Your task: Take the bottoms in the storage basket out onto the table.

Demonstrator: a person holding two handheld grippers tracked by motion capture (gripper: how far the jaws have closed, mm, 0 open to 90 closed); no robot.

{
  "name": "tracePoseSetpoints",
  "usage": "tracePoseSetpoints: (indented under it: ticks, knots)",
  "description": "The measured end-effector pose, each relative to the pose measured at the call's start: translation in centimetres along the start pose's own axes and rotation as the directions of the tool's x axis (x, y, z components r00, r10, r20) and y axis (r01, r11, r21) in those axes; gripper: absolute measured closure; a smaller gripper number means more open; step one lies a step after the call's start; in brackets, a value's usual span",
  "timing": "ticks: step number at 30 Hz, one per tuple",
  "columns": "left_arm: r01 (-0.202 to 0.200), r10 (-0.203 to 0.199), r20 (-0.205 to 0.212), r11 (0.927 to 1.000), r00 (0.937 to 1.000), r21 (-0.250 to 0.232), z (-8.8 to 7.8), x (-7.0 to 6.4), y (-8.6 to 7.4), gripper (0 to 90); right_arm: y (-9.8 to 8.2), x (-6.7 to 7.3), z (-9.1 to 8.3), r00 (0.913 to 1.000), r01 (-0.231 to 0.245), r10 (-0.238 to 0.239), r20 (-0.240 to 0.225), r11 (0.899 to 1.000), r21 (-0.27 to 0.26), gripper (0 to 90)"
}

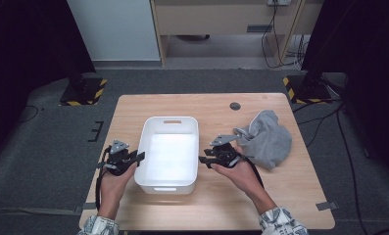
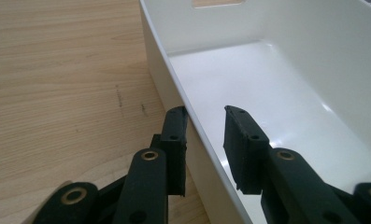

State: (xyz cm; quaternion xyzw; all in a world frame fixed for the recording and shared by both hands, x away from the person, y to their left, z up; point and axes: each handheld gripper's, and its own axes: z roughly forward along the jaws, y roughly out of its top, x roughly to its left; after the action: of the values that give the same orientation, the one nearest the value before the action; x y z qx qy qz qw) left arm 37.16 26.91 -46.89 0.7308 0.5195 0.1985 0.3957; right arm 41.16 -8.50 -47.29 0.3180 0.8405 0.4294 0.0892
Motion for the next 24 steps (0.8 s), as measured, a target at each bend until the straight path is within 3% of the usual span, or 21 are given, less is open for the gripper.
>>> tracePoseSetpoints:
  ticks: [11, 24]
  knots:
    - [0.014, -0.014, -0.016, 0.9999, 0.9998, -0.002, -0.3, 1.1, 0.0, 69.9, 1.0, 0.5, 1.3, 1.0000, 0.008, -0.008, 0.000, 1.000, 0.004, 59.3]
    - [0.026, -0.026, -0.007, 0.9997, 0.9996, -0.003, -0.6, 2.3, 0.0, 71.0, 1.8, 0.6, 2.1, 0.9999, 0.010, -0.010, 0.004, 1.000, 0.012, 59.0]
